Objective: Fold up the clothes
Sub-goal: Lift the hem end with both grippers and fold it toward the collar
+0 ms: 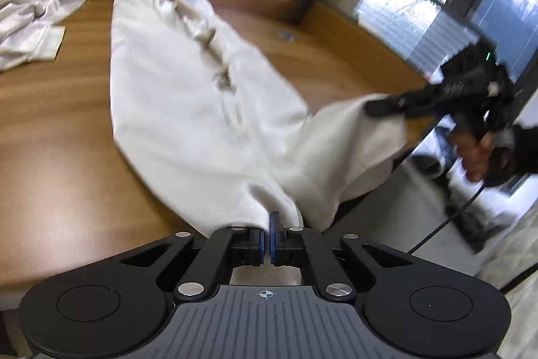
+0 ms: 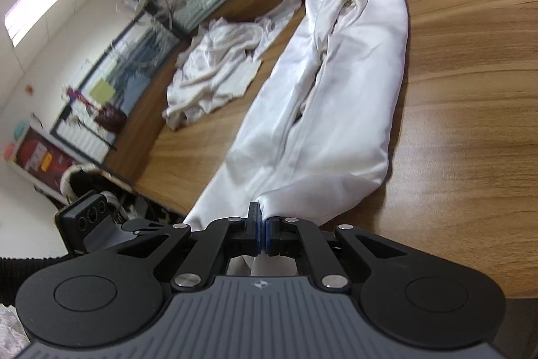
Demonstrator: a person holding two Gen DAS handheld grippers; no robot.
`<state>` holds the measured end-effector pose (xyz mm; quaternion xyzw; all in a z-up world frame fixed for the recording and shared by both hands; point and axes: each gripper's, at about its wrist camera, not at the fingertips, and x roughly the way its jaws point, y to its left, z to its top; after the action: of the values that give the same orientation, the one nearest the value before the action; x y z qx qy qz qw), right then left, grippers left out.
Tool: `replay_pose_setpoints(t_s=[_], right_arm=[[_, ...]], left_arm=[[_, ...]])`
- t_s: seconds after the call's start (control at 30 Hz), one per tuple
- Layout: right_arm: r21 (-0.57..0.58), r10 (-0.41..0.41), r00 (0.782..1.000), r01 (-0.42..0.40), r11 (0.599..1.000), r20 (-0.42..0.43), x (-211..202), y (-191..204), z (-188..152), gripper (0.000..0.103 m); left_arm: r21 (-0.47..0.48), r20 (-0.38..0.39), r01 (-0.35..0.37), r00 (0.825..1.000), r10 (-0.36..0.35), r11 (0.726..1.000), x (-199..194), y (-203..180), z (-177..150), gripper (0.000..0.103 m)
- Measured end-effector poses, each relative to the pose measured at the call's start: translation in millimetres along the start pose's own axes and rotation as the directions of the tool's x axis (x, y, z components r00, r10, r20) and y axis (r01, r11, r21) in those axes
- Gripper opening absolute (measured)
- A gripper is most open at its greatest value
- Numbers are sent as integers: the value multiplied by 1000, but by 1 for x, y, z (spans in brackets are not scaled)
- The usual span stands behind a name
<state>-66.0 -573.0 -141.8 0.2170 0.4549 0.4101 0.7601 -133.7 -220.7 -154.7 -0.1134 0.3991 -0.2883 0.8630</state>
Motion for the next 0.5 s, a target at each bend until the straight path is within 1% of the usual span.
replay_pose_setpoints(t_s=[0.07,0.13,0.2,0.27,0.37,0.43,0.5], right_arm=[[21,11,999,-12,1000,33,-3,1,6,3],[38,17,997,-20,999,70,-5,1,14,3],[57,16,994,-23,998,109,-6,-1,25,3],[72,-3,990,-7,997,142,-5,-4,39,3],[99,-47,981,29,995,186,2,-12,63,3],[118,-76,975,52,992,210,11,-20,81,3],[139,-106,970,76,987,221,21,-29,99,3]], left_arm=[[-21,24,19,1000,-18,1000,-5,2,20,5],[-67,57,32,998,-28,997,-8,10,40,5],[-100,86,25,996,-17,995,-7,19,61,5],[-113,107,-5,994,17,994,-3,30,81,5],[-162,125,-63,989,84,985,9,55,110,5],[-184,126,-108,983,133,977,21,75,130,5],[-193,110,-145,980,168,971,33,92,147,5]])
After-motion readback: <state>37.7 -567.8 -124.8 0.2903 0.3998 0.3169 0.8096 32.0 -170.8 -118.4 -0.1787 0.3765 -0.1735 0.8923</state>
